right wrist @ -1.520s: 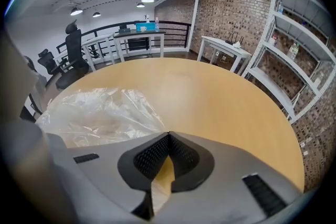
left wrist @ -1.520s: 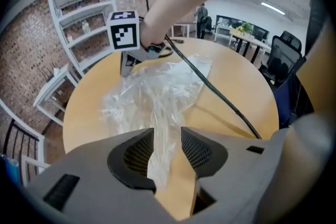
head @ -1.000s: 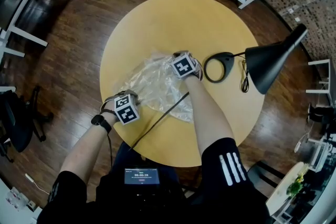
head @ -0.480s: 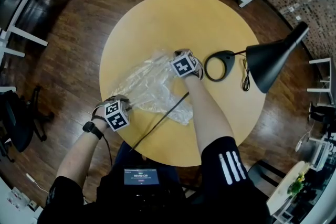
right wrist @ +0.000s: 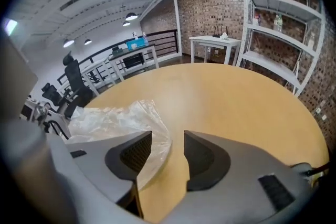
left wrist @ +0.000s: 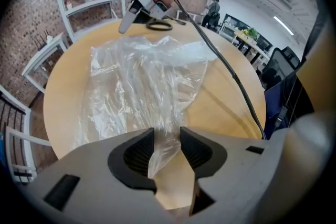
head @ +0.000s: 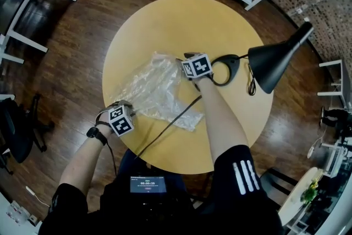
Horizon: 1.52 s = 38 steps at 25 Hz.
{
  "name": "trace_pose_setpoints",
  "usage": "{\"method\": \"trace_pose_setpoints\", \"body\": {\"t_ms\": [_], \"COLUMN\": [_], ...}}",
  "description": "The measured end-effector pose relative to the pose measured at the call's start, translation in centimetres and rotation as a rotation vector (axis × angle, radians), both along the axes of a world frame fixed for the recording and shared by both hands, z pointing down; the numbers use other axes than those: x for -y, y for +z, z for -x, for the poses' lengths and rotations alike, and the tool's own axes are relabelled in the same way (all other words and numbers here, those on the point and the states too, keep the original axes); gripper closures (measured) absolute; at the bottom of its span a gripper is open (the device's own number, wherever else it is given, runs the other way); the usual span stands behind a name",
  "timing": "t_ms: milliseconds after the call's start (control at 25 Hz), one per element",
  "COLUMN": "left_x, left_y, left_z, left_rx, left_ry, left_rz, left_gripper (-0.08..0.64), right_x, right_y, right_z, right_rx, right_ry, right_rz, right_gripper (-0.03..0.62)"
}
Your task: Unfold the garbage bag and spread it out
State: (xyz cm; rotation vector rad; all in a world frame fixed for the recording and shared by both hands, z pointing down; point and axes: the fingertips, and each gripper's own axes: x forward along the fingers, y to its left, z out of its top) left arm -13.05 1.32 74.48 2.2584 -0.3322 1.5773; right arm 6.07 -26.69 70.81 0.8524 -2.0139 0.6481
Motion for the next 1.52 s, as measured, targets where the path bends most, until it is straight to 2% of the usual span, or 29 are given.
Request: {"method": "trace_pose_setpoints", "body": {"t_ms": [160,280,440,560,720,840,1040,1320,1400,1520], "left_x": [0.7,1.7,2.5,1.9,-0.5,-2.0,-2.5,-3.6,-3.9,-3.9], "left_y": [-0.4,-2.3,-6.8,-8.4,-7.0,-4.7,-1.8,-0.1,0.1,0.1], "left_z": [0.3,0.2,-1.3,-4.0,-7.9,-9.8,-11.0,-11.4,-11.3,-11.4], "left_rx": [0.013,-0.009,-0.060,-0.112,-0.128,-0.116,-0.084,-0.053,-0.050,-0.055], "left_ry": [0.003,-0.019,-0.024,0.013,0.098,0.129,0.147,0.164,0.166,0.160], "left_rz": [-0.049,-0.104,-0.198,-0.234,-0.210,-0.174,-0.127,-0.055,-0.045,-0.039], "left_gripper": [0.400,0.400,0.400,0.399,0.399,0.399,0.390,0.390,0.390,0.390], "right_x": [-1.1,-2.0,-4.2,-6.5,-10.1,-12.7,-15.2,-16.7,-16.9,-16.9], "right_y": [-2.8,-4.9,-5.7,-4.8,-2.8,-1.4,0.3,0.3,0.5,1.0], "right_z": [0.7,0.8,0.2,-0.2,0.1,0.8,2.0,4.1,4.7,4.8], "right_rx": [0.101,0.143,0.140,0.125,0.122,0.152,0.244,0.425,0.435,0.411], "right_ry": [0.002,0.007,0.017,0.030,0.033,0.043,0.091,0.148,0.140,0.128], "right_rz": [0.020,0.010,0.033,0.088,0.169,0.234,0.352,0.437,0.437,0.410], "right_gripper": [0.374,0.374,0.373,0.371,0.370,0.370,0.367,0.370,0.416,0.523]}}
